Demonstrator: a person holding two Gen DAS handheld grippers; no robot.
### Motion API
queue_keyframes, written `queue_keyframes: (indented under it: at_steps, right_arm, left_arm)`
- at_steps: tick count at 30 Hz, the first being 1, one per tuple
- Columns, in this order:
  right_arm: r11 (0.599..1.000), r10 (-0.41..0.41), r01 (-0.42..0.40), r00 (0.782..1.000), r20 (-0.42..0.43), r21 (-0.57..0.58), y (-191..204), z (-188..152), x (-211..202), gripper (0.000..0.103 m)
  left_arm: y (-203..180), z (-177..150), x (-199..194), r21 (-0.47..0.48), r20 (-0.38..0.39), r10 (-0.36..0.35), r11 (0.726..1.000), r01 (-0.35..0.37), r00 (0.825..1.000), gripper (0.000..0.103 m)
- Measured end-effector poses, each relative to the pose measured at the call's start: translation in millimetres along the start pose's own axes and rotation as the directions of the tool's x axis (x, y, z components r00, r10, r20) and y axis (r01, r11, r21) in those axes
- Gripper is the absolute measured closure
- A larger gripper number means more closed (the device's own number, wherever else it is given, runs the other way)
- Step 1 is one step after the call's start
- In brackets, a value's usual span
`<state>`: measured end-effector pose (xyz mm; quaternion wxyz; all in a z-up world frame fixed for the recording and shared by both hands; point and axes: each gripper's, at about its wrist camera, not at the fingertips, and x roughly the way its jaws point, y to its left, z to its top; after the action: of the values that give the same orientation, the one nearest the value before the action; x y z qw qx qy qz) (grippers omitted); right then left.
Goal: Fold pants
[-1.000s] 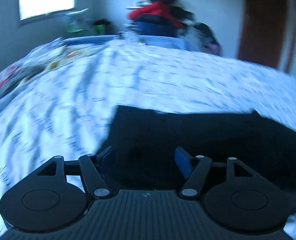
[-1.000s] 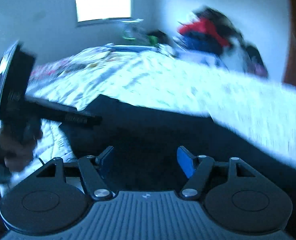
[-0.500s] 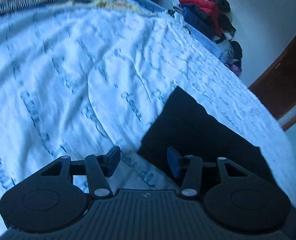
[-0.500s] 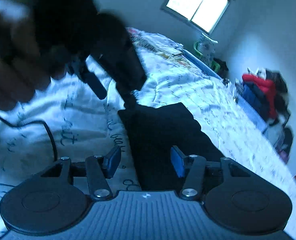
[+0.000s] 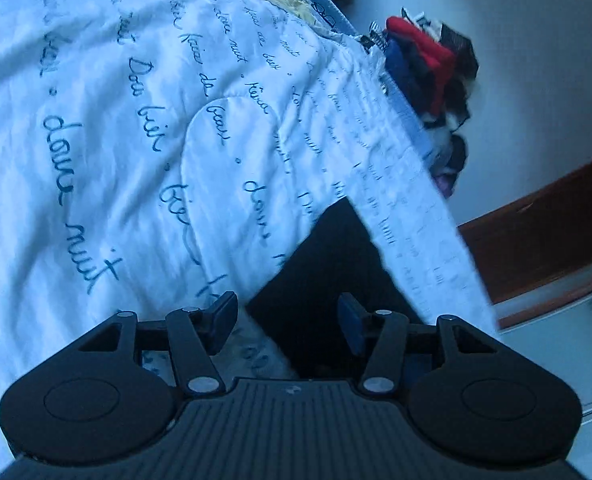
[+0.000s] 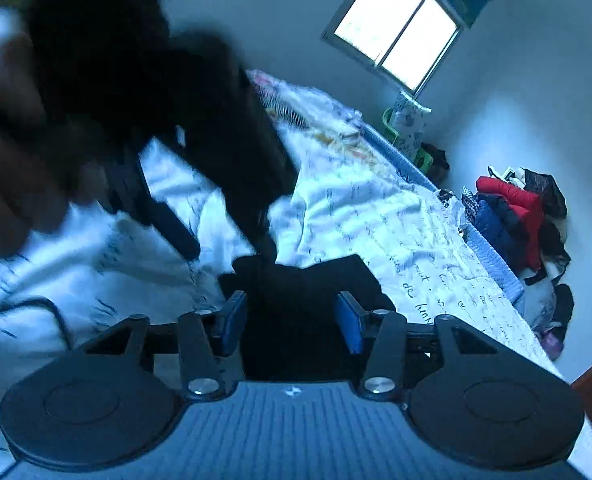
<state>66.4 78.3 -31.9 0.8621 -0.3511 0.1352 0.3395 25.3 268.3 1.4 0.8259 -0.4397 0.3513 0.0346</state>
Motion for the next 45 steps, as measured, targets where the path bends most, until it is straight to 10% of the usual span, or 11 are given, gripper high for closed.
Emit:
queue_keyframes:
  at_steps: [13,17,26,32,36,45]
  right_arm:
    - [0.996,-0.092,0.092,0.996,-0.012,-0.016,10.1,-7.8,19.1,0.076]
    - [0.997,-0.049,0.050,0.999,-0.018,0.063,-0.5,-7.7,19.2,0.081]
    - [0.999,0.017,-0.015,0.999,-0.041,0.030,10.9,-11.5,17.8,0.097]
    - [0.999,0.023,-0.020,0.998,-0.064,0.045,9.9,-15.4,16.3,0.090]
    - [1.000,0.021,-0.019,0.998,-0.068,0.025,15.7,-20.0,-7.1,0.073]
    - [0.983,-0.132,0.121,0.988,-0.074,-0.140,35.3,-26.5,19.9,0.069]
  left_arm:
    - [4.0,2.5,33.2,-0.151,-0.104,-0.150,0.979,0.134,0.983,0.049]
    - [10.8,4.8,43.1,-0.209,-0.092,-0.135,0.971,0.113,0.987,0.087]
    - [14.9,-5.2,28.6,-0.144,-0.044,-0.101,0.985,0.093,0.994,0.093]
    - [8.6,-4.5,30.2,-0.036,-0.052,-0.048,0.998,0.046,0.998,0.084]
    - [1.6,-3.0,12.3,0.055,0.019,0.004,0.998,-0.005,1.000,0.043]
    - [14.9,-5.3,33.3,-0.103,-0.152,-0.173,0.982,0.158,0.973,0.035]
